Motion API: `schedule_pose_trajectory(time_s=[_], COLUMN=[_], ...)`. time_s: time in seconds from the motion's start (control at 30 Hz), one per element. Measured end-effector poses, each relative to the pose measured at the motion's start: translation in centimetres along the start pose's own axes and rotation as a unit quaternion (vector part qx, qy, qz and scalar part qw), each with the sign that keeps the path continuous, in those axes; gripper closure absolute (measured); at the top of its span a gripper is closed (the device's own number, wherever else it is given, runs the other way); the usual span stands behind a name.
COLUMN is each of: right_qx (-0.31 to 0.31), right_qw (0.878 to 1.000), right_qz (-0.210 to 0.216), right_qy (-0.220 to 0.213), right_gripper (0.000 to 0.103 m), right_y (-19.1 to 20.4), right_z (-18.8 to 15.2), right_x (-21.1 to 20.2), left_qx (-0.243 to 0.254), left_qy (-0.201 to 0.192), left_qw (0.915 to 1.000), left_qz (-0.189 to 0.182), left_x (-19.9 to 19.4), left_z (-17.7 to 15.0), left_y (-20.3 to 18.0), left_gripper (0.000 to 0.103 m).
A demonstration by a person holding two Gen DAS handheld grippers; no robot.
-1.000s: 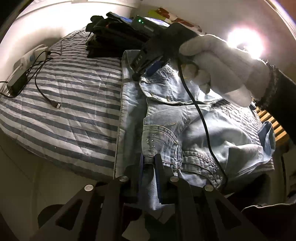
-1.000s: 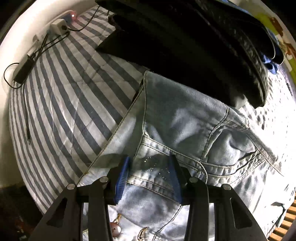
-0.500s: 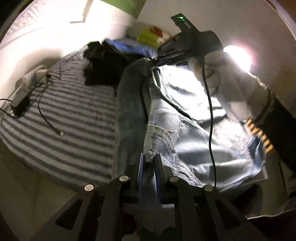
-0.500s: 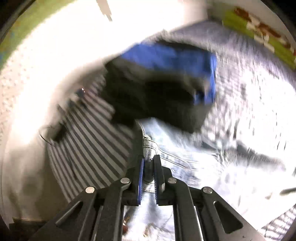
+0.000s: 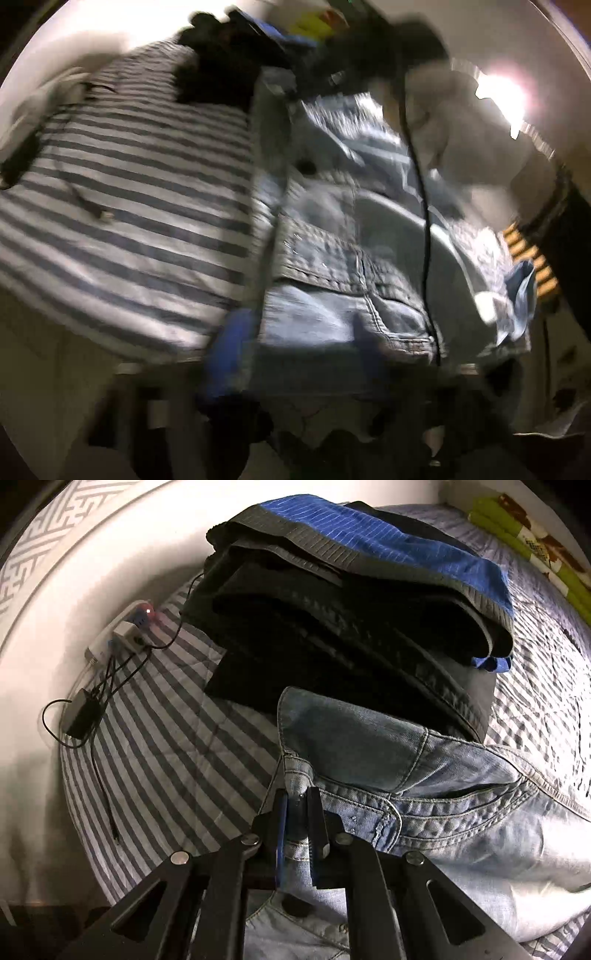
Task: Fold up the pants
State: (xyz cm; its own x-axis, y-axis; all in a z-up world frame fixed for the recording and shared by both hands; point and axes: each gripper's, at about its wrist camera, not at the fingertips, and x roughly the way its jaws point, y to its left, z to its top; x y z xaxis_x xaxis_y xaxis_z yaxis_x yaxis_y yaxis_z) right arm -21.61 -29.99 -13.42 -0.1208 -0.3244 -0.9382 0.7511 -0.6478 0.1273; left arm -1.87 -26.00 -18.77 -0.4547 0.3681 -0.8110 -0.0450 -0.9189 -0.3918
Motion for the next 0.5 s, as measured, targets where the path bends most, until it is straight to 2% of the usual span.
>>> schedule_pose_trajectory(time_s=[0.03,0.07,0.1,0.13,0.2,0.3,0.37,0.4,0.43,0.5], right_qx=[-0.002,-0.007,-0.012,-0.02,-0.036,-0.056,-0.048,-0.045,-0.041,-0.037], right_qw=[1.0,1.0,1.0,1.0,0.999,0.998,0.997,0.997,0.997,0.998], right_qz=[0.0,-0.002,-0.003,-0.005,-0.008,-0.009,0.009,0.02,0.03,0.032], right_qy=[-0.002,-0.005,-0.008,-0.013,-0.023,-0.04,-0.053,-0.057,-0.061,-0.041], right_gripper=[0.094,0.094,0.094,0.094,0.094,0.094,0.094,0.094,0.094,0.094], right_y=[0.0,-0.1,0.1,0.4,1.2,3.0,3.6,3.7,3.8,3.7], right_z=[0.0,-0.3,-0.6,-0.7,-1.1,-0.5,0.6,1.0,1.3,1.5], right_x=[-0.3,-0.6,-0.6,-1.0,-1.8,-3.5,-4.6,-4.7,-4.4,-1.7], left_qx=[0.003,0.003,0.0,-0.003,-0.015,-0.05,-0.061,-0.063,-0.063,-0.068], left_qy=[0.007,0.01,0.012,0.013,-0.011,-0.05,-0.073,-0.084,-0.086,-0.066], left_qw=[1.0,0.9999,0.9998,0.9997,0.9993,0.9974,0.9954,0.9943,0.9938,0.9948], left_qz=[0.003,0.003,0.013,0.02,0.031,0.012,0.008,0.02,0.029,0.037], left_x=[0.7,1.0,1.1,1.1,-0.1,-3.2,-5.3,-6.2,-6.4,-5.7], left_z=[0.1,-0.1,-0.2,-0.4,-0.7,-1.0,-1.4,-1.8,-2.0,-2.6], left_y=[-0.2,-0.4,-0.4,-0.4,0.0,1.1,1.4,1.7,1.9,2.9], left_gripper=[0.035,0.059,0.099,0.1,0.1,0.1,0.1,0.1,0.1,0.1])
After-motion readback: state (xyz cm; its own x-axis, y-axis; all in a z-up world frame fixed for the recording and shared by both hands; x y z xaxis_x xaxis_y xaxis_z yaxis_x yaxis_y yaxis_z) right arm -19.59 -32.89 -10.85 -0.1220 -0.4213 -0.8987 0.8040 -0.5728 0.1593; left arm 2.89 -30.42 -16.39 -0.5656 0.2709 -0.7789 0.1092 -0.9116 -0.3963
